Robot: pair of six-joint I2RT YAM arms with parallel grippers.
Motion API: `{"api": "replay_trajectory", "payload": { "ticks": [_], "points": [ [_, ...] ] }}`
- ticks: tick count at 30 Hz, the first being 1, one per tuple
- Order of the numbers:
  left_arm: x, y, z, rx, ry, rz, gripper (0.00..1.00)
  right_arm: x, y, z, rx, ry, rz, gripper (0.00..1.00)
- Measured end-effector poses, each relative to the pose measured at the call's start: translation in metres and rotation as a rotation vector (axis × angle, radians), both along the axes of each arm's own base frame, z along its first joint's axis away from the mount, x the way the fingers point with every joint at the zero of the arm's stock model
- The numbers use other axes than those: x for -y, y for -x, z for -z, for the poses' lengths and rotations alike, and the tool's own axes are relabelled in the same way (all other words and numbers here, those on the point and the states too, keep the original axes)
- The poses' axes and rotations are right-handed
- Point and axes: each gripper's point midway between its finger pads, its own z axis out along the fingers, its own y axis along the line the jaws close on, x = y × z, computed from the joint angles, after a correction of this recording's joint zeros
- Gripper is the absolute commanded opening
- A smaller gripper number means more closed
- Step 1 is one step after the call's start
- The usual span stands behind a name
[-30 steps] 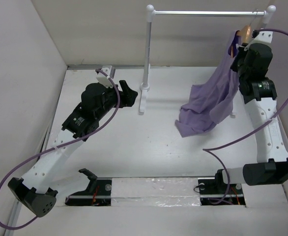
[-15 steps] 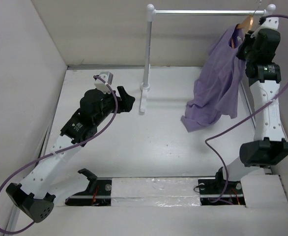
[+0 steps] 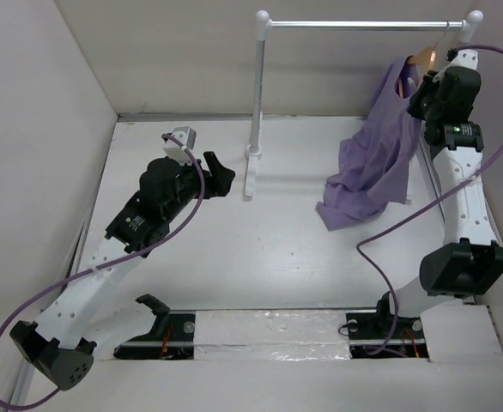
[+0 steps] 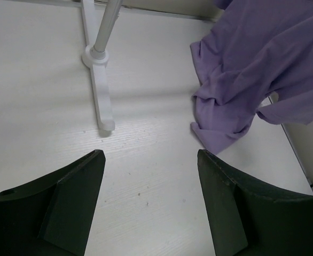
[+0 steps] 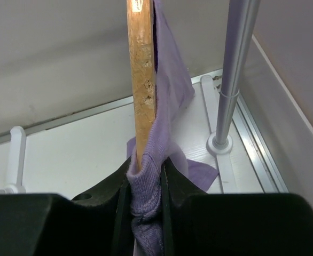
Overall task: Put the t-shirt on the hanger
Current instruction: Place the hanger at the clothesline, then reset both arms
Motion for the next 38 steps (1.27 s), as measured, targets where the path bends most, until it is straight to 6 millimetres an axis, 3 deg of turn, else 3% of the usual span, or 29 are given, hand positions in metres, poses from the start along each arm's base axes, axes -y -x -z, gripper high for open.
{"api": "replay_trajectory", "payload": {
  "ticks": [1,3,4,6,10,14,17,19,20,23,25,28,35,38],
  "points": [
    [0.0,0.0,0.002,-0.005,0.0,-0.002,0.67,0.0,0.003,0.0,0.01,-0.007,0.003,0.26],
    [0.0,0.0,0.003,-0.012,0.003,-0.005,0.68,-0.001,0.006,0.0,0.023,-0.026,0.008,0.51],
    [0.001,-0.001,0.004,-0.016,0.005,-0.006,0.69,-0.001,0.008,-0.001,0.029,-0.038,0.011,0.7],
    [0.001,-0.002,0.006,-0.024,0.008,-0.011,0.69,-0.003,0.012,-0.005,0.045,-0.059,0.018,0.98],
    [0.003,-0.008,0.014,-0.055,-0.001,-0.024,0.7,-0.003,0.028,-0.027,0.099,-0.073,0.024,1.0],
    [0.005,-0.017,0.015,-0.079,0.002,-0.043,0.71,-0.009,0.062,-0.07,0.201,-0.084,0.02,1.0],
    [0.008,-0.024,0.004,-0.069,0.02,-0.054,0.72,-0.022,0.106,-0.116,0.338,-0.102,-0.012,1.0],
    [0.01,-0.03,-0.009,-0.053,0.037,-0.064,0.73,-0.043,0.151,-0.142,0.447,-0.123,-0.083,1.0],
    [0.01,-0.033,-0.015,-0.042,0.046,-0.07,0.73,-0.049,0.161,-0.146,0.467,-0.127,-0.105,1.0],
    [0.008,-0.043,-0.033,-0.019,0.069,-0.098,0.74,-0.094,0.214,-0.162,0.596,-0.168,-0.305,1.0],
    [0.007,-0.047,-0.046,-0.001,0.084,-0.122,0.74,-0.119,0.241,-0.163,0.641,-0.197,-0.439,1.0],
    [-0.001,-0.051,-0.059,0.026,0.107,-0.178,0.78,-0.144,0.261,-0.147,0.624,-0.233,-0.578,1.0],
    [-0.019,-0.042,-0.06,0.044,0.15,-0.246,0.77,-0.164,0.254,-0.07,0.417,-0.341,-0.648,1.0],
    [-0.021,-0.037,-0.05,0.034,0.155,-0.24,0.79,-0.166,0.252,-0.052,0.359,-0.37,-0.65,1.0]
  ]
}}
